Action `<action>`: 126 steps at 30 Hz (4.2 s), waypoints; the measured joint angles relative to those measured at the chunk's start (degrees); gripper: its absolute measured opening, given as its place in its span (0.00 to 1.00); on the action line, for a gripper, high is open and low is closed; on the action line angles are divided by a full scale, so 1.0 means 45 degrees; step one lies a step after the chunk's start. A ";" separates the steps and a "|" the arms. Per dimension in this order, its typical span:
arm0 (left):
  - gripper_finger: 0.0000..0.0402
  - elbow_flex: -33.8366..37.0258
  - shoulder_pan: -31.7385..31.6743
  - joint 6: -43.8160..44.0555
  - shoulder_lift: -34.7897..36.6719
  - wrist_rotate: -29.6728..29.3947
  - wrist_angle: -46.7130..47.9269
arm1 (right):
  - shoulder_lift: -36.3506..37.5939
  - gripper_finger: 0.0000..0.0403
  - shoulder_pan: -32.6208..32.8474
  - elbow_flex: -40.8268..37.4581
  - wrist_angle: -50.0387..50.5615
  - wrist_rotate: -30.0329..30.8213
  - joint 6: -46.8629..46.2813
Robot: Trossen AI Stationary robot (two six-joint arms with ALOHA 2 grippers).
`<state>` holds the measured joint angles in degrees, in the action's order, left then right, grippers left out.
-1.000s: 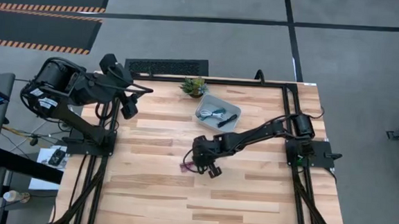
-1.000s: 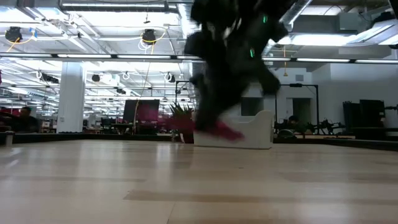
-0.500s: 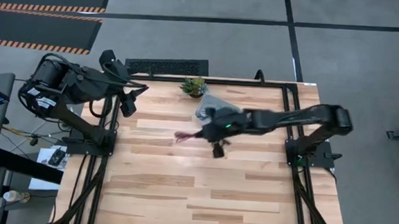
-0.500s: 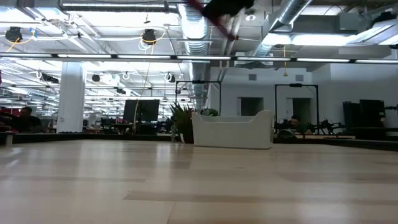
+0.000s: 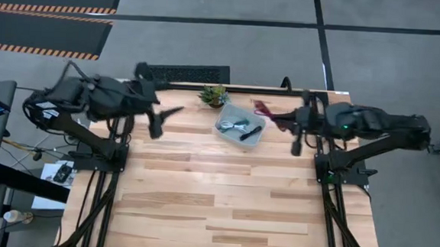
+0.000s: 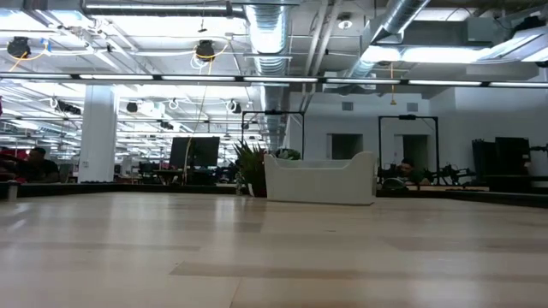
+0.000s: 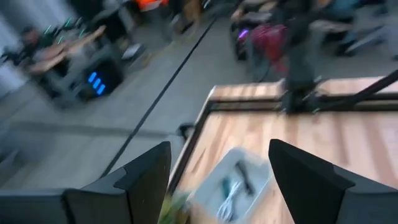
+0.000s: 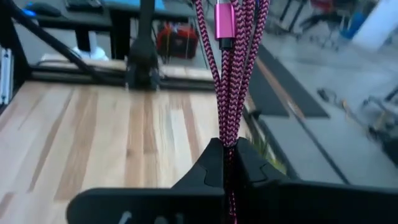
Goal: Pick and place USB-C Cables
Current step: Put the pink charger cable into the white bin
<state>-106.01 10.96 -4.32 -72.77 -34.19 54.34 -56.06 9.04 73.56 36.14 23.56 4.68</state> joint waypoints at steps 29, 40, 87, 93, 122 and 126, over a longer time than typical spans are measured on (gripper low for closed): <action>0.65 1.3418 -0.2283 0.0073 0.1826 0.8631 -1.5259 | 0.0313 0.05 0.4249 -1.0732 -1.4314 0.5758 -0.1788; 0.65 1.3845 -0.3539 0.0426 -0.0653 1.1925 -1.9457 | -0.2509 0.05 0.1253 -1.1302 -2.1196 0.0462 0.0470; 0.24 1.3520 -0.4986 0.2453 -0.4342 1.4370 -2.3297 | -1.0310 0.07 -0.0545 -0.9787 -2.7957 -0.2333 -0.2124; 0.03 1.3520 -0.4983 0.2427 -0.4332 1.4329 -2.3263 | -1.0305 0.09 -0.0545 -0.9792 -2.7933 -0.2318 -0.2221; 0.00 1.3520 -0.5133 0.3215 -0.4293 1.3303 -2.3225 | -1.0182 0.54 -0.0429 -0.9813 -2.7676 -0.0549 -0.2067; 0.00 1.3510 -0.5143 0.3238 -0.4069 1.3368 -2.3004 | -0.9475 0.56 -0.0434 -1.0271 -2.7499 -0.0509 -0.2038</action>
<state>-45.21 -12.18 10.25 -91.09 25.97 -49.18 -98.70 7.09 27.34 -87.61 21.27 -4.49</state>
